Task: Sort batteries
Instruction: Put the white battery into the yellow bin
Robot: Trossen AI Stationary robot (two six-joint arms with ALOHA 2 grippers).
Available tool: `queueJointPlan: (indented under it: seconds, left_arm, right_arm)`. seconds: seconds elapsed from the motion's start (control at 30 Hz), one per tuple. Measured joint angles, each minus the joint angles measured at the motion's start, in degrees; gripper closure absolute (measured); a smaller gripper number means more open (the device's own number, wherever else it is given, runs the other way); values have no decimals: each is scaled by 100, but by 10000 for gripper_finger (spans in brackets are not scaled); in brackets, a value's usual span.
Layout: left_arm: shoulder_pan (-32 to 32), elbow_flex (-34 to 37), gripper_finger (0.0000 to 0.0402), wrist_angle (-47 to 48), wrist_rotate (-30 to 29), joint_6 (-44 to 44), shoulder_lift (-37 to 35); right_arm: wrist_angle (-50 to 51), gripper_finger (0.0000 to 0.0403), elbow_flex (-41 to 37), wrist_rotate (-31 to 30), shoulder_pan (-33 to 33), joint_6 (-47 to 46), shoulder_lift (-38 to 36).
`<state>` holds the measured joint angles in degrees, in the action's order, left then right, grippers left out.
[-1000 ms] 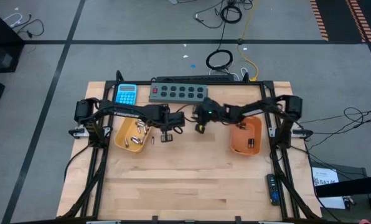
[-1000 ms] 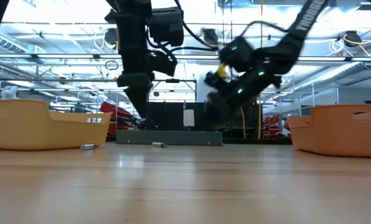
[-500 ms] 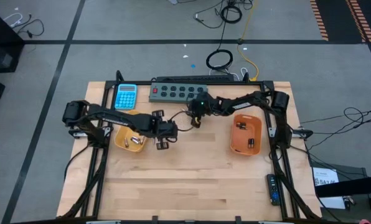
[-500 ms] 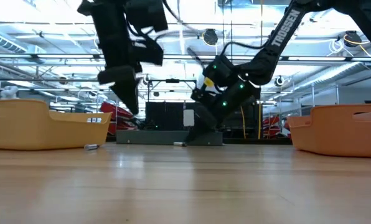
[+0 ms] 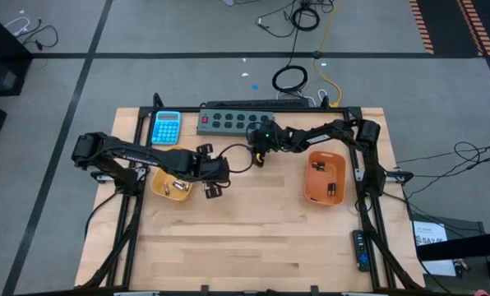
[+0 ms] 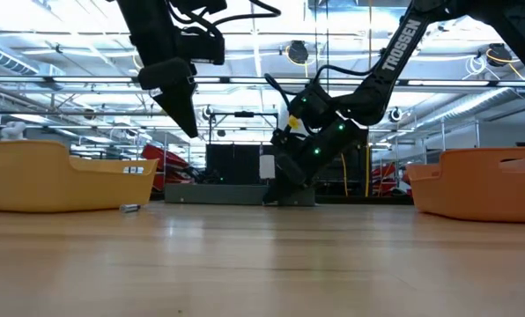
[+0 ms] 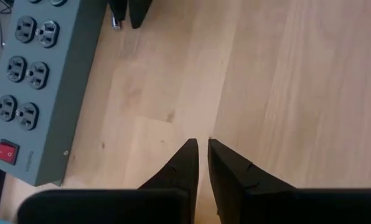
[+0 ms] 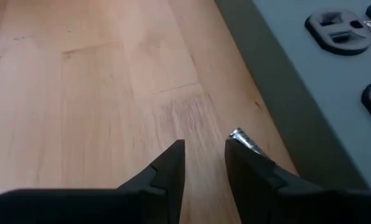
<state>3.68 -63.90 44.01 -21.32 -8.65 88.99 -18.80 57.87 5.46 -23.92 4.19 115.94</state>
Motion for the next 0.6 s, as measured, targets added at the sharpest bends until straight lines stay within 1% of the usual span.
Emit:
queueJointPlan:
  seconds: [0.23,0.33,0.4,0.47,0.6]
  left_arm:
    - [23,1,354,0,1,-4,-2]
    - [68,0,354,18,26,-2,-2]
    - [100,0,354,21,28,-2,-2]
    - [122,0,354,36,31,-4,-2]
    - [127,0,354,48,65,-8,-2]
  right_arm:
    - [303,298,9,-42,140,162,0]
    - [523,298,9,-410,408,147,-27]
    - [689,298,9,-777,628,282,-74]
    - [724,298,9,-1013,803,497,-81]
    - [741,298,-2,-1087,907,1140,-156]
